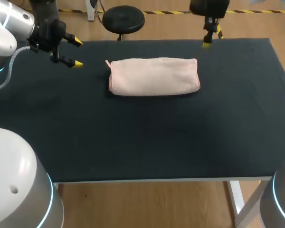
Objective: Fold the towel
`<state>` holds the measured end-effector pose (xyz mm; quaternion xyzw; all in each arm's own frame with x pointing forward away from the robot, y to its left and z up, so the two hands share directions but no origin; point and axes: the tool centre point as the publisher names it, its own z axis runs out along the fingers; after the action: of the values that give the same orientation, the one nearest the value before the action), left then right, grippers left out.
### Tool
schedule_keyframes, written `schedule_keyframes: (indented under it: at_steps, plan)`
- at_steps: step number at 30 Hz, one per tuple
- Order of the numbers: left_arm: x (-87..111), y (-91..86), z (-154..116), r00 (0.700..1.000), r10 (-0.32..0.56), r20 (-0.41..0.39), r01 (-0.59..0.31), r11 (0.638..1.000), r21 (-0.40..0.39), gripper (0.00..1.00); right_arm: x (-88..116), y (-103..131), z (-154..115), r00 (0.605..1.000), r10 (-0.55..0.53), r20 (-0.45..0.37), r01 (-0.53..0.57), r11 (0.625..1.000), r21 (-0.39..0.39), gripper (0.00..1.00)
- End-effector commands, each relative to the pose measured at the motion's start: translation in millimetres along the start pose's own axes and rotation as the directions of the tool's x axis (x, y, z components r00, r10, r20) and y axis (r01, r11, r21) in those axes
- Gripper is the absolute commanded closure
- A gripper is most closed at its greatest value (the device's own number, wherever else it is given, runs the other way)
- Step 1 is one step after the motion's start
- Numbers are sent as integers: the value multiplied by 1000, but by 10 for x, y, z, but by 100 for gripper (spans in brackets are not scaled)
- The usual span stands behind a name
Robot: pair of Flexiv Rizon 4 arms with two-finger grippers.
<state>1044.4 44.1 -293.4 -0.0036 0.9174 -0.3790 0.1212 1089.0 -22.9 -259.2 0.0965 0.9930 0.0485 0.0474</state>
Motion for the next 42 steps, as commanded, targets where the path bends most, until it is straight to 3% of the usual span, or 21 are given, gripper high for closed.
schedule_keyframes:
  at_steps: [1, 5, 9, 10, 11, 12, 13, 28, 30, 33, 42]
  plan:
    - [5, 8, 5, 1000, 2, 2, -2, 1000, 3, 0, -1, -154, 69, 773, 491, -402, -617, 729, -296, 0]
    - [5, 8, 5, 1000, 2, 2, -2, 1000, 3, 0, 63, -209, 128, 685, 533, -498, -721, 596, -354, 0]
    - [5, 8, 5, 1000, 2, 2, -2, 1000, 3, 0, 110, -230, 197, 645, 512, -567, -755, 543, -368, 0]
    - [5, 8, 5, 1000, 2, 2, -2, 1000, 3, 0, 117, -234, 216, 642, 511, -572, -756, 546, -361, 0]
    - [5, 8, 5, 1000, 2, 2, -2, 1000, 3, 0, 130, -227, 231, 664, 504, -552, -736, 571, -364, 0]
    - [5, 8, 5, 1000, 2, 2, -2, 1000, 3, 0, 156, -206, 236, 694, 512, -507, -710, 605, -360, 0]
    - [5, 8, 5, 1000, 2, 2, -2, 1000, 3, 0, 184, -172, 244, 747, 495, -444, -651, 681, -336, 0]
    - [5, 8, 5, 1000, 2, 2, -2, 1000, 3, 0, 184, -172, 244, 747, 495, -444, -651, 681, -336, 0]
    - [5, 8, 5, 1000, 2, 2, -2, 1000, 3, 0, 143, -186, 274, 728, 520, -447, -678, 641, -359, 0]
    - [5, 8, 5, 1000, 2, 2, -2, 1000, 3, 0, 213, -184, 415, 653, 551, -520, -751, 559, -351, 0]
    - [5, 8, 5, 1000, 2, 2, -2, 1000, 3, 0, 459, -226, 911, 503, 606, -617, -863, 398, -312, 0]
